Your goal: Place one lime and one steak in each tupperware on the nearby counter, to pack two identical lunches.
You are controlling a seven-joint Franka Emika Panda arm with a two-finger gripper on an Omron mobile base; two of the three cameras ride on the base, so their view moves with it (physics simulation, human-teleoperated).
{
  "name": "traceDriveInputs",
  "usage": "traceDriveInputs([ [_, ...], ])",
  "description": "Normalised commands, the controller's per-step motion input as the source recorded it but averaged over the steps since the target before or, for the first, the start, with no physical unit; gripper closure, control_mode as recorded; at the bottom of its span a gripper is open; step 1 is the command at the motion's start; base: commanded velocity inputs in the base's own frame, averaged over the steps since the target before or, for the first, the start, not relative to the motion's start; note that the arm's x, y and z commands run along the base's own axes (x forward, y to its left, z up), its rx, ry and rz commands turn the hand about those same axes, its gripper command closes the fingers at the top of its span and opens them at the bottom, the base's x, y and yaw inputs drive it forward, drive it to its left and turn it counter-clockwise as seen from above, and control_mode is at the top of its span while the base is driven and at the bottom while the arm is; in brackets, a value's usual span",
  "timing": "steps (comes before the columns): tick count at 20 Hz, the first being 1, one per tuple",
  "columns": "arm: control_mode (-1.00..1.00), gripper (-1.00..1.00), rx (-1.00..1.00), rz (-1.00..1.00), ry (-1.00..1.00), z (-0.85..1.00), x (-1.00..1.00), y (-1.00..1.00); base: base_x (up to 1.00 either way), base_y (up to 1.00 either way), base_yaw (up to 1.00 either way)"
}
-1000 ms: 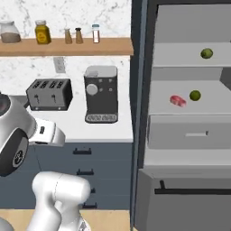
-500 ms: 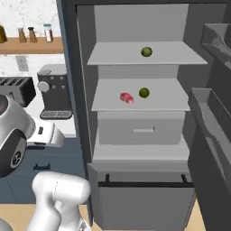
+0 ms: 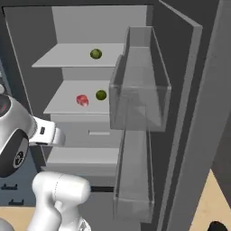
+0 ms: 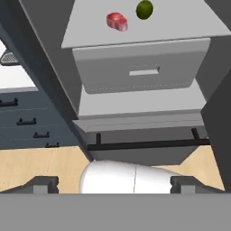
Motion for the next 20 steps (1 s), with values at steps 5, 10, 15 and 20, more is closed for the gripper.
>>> traceDriveInputs([
  [5, 1.0, -1.0, 0.0, 0.0, 0.0, 0.0, 0.0, 0.0, 0.85, -0.07, 0.02],
  [10, 1.0, -1.0, 0.0, 0.0, 0.0, 0.0, 0.0, 0.0, 0.99, -0.08, 0.0],
  [15, -1.0, -1.0, 0.0, 0.0, -0.02, -0.04, 0.46, -0.23, 0.16, -0.07, 0.0],
  [20, -1.0, -1.0, 0.0, 0.0, -0.25, 0.13, 0.38, 0.0, 0.0, 0.0, 0.0],
])
